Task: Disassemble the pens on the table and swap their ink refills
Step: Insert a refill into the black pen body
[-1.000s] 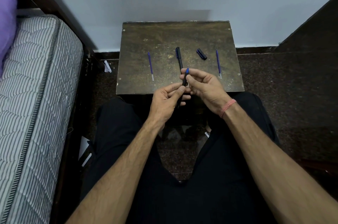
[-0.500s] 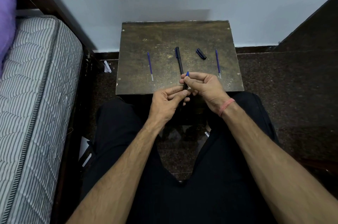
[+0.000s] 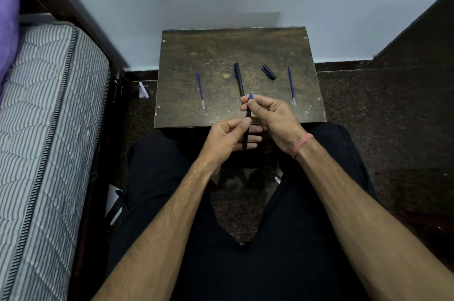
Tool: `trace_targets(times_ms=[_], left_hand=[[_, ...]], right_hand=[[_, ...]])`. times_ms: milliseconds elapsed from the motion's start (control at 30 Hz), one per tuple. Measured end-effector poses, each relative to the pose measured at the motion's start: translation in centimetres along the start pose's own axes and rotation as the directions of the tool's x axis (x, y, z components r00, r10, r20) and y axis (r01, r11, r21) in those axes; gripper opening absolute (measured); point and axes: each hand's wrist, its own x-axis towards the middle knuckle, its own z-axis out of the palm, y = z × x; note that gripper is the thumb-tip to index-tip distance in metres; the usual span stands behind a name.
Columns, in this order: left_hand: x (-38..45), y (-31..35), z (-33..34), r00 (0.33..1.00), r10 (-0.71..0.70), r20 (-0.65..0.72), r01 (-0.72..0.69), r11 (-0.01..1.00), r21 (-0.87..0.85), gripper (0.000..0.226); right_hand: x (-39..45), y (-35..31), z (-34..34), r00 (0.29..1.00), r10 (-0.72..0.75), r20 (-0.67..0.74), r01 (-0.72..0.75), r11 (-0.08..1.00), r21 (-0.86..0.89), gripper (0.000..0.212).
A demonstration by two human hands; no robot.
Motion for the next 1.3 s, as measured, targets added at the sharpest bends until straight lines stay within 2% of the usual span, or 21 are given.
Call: trace_targets(times_ms=[100, 200, 333, 400, 533, 600, 633, 700, 767, 900, 1033, 1100, 1200, 1267, 1300], left_hand=[[0.2, 0.0, -0.2, 1.000, 0.027, -0.013, -0.026, 1.000, 0.013, 0.026], [0.4, -0.5, -0.1, 0.995, 0.050, -0.089, -0.044, 0.996, 0.073, 0.019], [0.6, -1.0, 0.3, 0.983, 0.068, -0.173, -0.044, 0.989, 0.142, 0.016], [0.6, -1.1, 0.4, 0.981, 0.075, -0.177, -0.049, 0.988, 0.146, 0.017], [0.6, -1.1, 0.1, 0.985, 0.080, -0.154, -0.064, 0.992, 0.110, 0.014], [0.7, -1.2, 0.2, 0.984, 0.072, -0.165, -0.058, 0.994, 0.089, 0.013], [0.7, -1.2, 0.3, 0.983, 0.066, -0.172, -0.053, 0.995, 0.080, 0.013], [0.7, -1.3, 0.2, 0.981, 0.055, -0.186, -0.044, 0.997, 0.062, 0.013], [0.7, -1.4, 0.0, 0.980, 0.057, -0.191, -0.047, 0.997, 0.059, 0.015], [0.9, -1.4, -0.4, 0.977, 0.060, -0.203, -0.060, 0.998, 0.006, 0.017], [1.0, -1.5, -0.4, 0.975, 0.063, -0.213, -0.070, 0.997, -0.023, 0.016], [1.0, -1.7, -0.6, 0.975, 0.063, -0.214, -0.068, 0.998, -0.018, 0.017], [1.1, -1.9, -0.9, 0.975, 0.063, -0.212, -0.067, 0.998, -0.011, 0.016], [1.1, -2.0, -1.0, 0.976, 0.068, -0.209, -0.073, 0.997, -0.013, 0.014], [1.1, -2.1, -1.1, 0.975, 0.069, -0.209, -0.073, 0.997, -0.012, 0.014]], right_hand=[[-0.1, -0.3, -0.1, 1.000, 0.014, 0.002, -0.013, 0.999, -0.042, 0.019], [-0.2, -0.2, 0.2, 0.998, 0.009, -0.069, -0.017, 0.992, -0.122, 0.018], [-0.1, 0.0, 0.9, 0.986, -0.013, -0.168, -0.008, 0.993, -0.121, 0.015], [-0.1, -0.1, 0.9, 0.983, -0.008, -0.186, -0.018, 0.991, -0.135, 0.016], [0.4, -0.8, 0.3, 0.990, -0.034, -0.137, 0.000, 0.970, -0.241, 0.018], [1.5, -1.5, -0.6, 0.971, -0.111, -0.211, 0.043, 0.951, -0.305, 0.018], [2.2, -2.0, -1.1, 0.944, -0.166, -0.286, 0.042, 0.918, -0.394, 0.018], [3.8, -3.3, -2.2, 0.862, -0.305, -0.404, -0.040, 0.755, -0.655, 0.019], [5.5, -4.7, -3.1, 0.832, -0.399, -0.386, -0.124, 0.545, -0.829, 0.022], [8.9, -6.8, -3.1, 0.887, -0.379, -0.264, -0.188, 0.225, -0.956, 0.026], [11.0, -6.6, -2.2, 0.910, -0.361, -0.206, -0.234, -0.038, -0.971, 0.017], [10.9, -6.2, -1.8, 0.907, -0.380, -0.182, -0.236, -0.100, -0.967, 0.016], [10.0, -5.6, -1.7, 0.916, -0.366, -0.167, -0.217, -0.102, -0.971, 0.016], [8.9, -5.3, -1.4, 0.922, -0.352, -0.163, -0.186, -0.030, -0.982, 0.019], [8.0, -5.1, -1.0, 0.917, -0.354, -0.182, -0.162, 0.085, -0.983, 0.021]])
